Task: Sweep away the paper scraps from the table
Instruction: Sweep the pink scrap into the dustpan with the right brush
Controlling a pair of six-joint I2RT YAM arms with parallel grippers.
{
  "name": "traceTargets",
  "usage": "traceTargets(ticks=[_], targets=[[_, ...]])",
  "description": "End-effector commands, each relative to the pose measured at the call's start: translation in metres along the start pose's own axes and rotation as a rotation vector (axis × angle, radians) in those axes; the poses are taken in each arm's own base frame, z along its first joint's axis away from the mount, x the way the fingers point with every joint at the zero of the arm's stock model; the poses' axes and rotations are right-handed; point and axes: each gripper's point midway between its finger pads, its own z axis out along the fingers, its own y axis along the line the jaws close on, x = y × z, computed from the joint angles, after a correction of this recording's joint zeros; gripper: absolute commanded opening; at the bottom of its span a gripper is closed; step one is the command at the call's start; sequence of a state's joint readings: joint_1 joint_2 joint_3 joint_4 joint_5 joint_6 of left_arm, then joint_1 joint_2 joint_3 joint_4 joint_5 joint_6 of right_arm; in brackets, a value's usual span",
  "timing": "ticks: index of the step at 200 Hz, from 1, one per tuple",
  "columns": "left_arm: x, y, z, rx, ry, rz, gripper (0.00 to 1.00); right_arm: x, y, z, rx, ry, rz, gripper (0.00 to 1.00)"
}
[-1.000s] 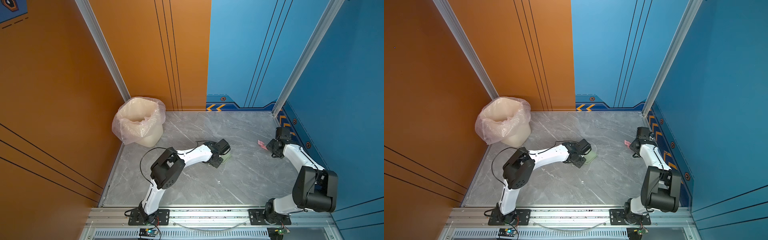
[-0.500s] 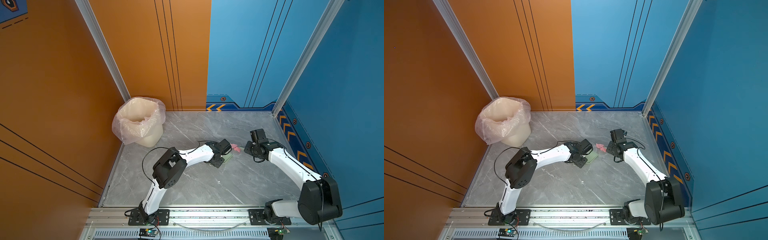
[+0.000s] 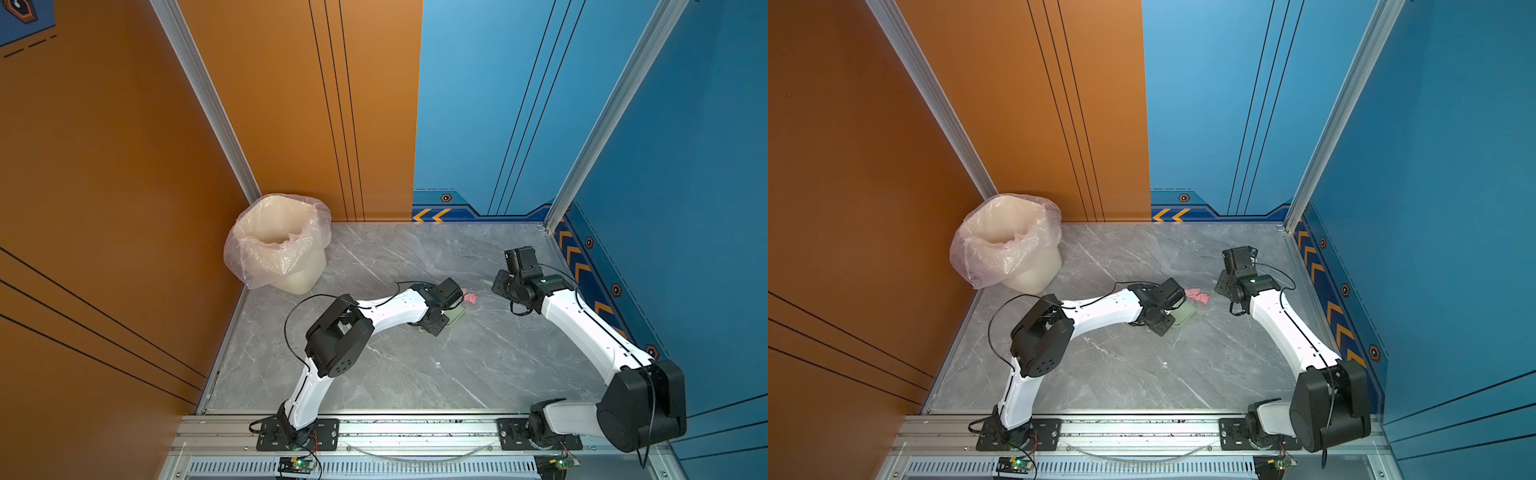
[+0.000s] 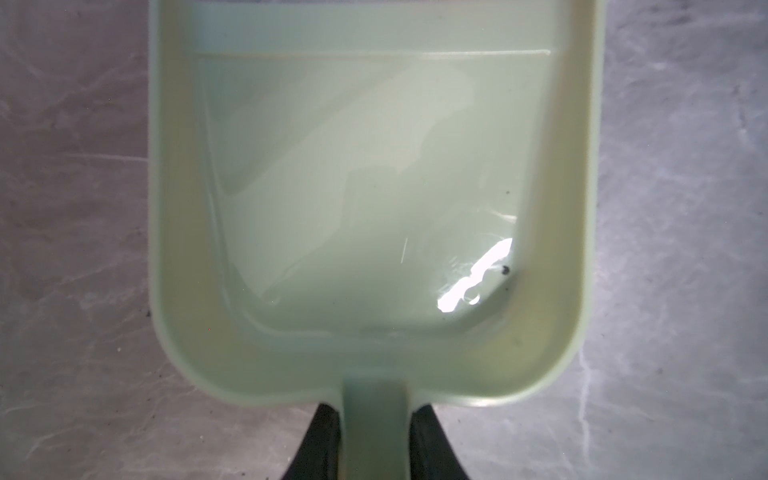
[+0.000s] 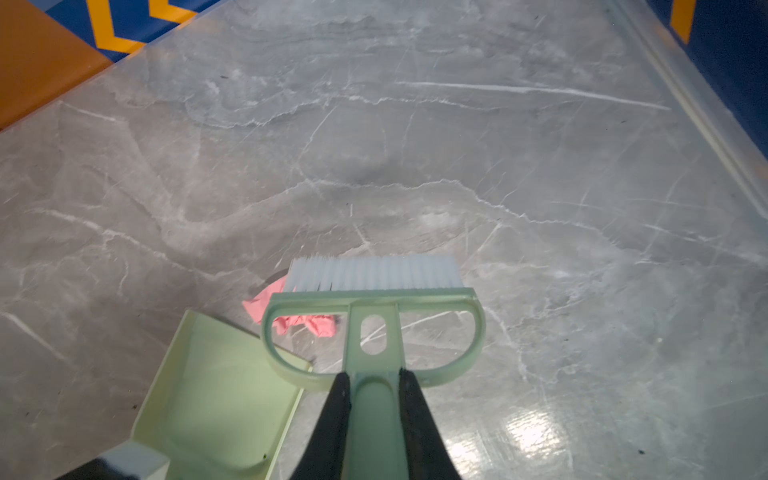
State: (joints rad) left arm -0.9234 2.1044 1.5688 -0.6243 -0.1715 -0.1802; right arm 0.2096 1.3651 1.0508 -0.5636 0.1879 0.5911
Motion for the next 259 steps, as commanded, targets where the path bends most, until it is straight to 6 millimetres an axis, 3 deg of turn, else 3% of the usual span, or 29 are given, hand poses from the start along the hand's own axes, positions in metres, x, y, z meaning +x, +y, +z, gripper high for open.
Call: traceTargets(ticks=[1, 34, 83, 120, 167, 190, 227, 259], targets=[[0.002, -0.007, -0.001, 0.017, 0.028, 0.021, 0.0, -0.012, -0.009, 0.012, 0.085, -0.025, -0.029, 0.0], [0.004, -0.004, -0.002, -0.002, 0.035, 0.022, 0.0, -0.001, -0.006, 0.029, 0.109, 0.034, -0.066, 0.0], [0.003, -0.004, -0.001, -0.005, 0.034, 0.019, 0.0, 0.026, 0.025, 0.034, 0.008, 0.114, -0.139, 0.0], [0.003, -0.001, -0.001, -0.018, 0.034, 0.018, 0.0, 0.052, 0.045, 0.026, -0.045, 0.194, -0.237, 0.0], [0.003, -0.002, 0.0, -0.014, 0.035, 0.013, 0.0, 0.101, 0.07, 0.014, -0.189, 0.357, -0.314, 0.0], [0.003, -0.002, 0.0, -0.011, 0.036, 0.011, 0.0, 0.112, 0.081, 0.004, -0.252, 0.384, -0.355, 0.0], [0.005, -0.003, 0.001, -0.007, 0.04, 0.002, 0.0, 0.113, 0.097, -0.008, -0.335, 0.375, -0.376, 0.0], [0.004, -0.003, 0.0, -0.008, 0.035, -0.005, 0.0, 0.099, 0.085, -0.006, -0.249, 0.302, -0.39, 0.0]])
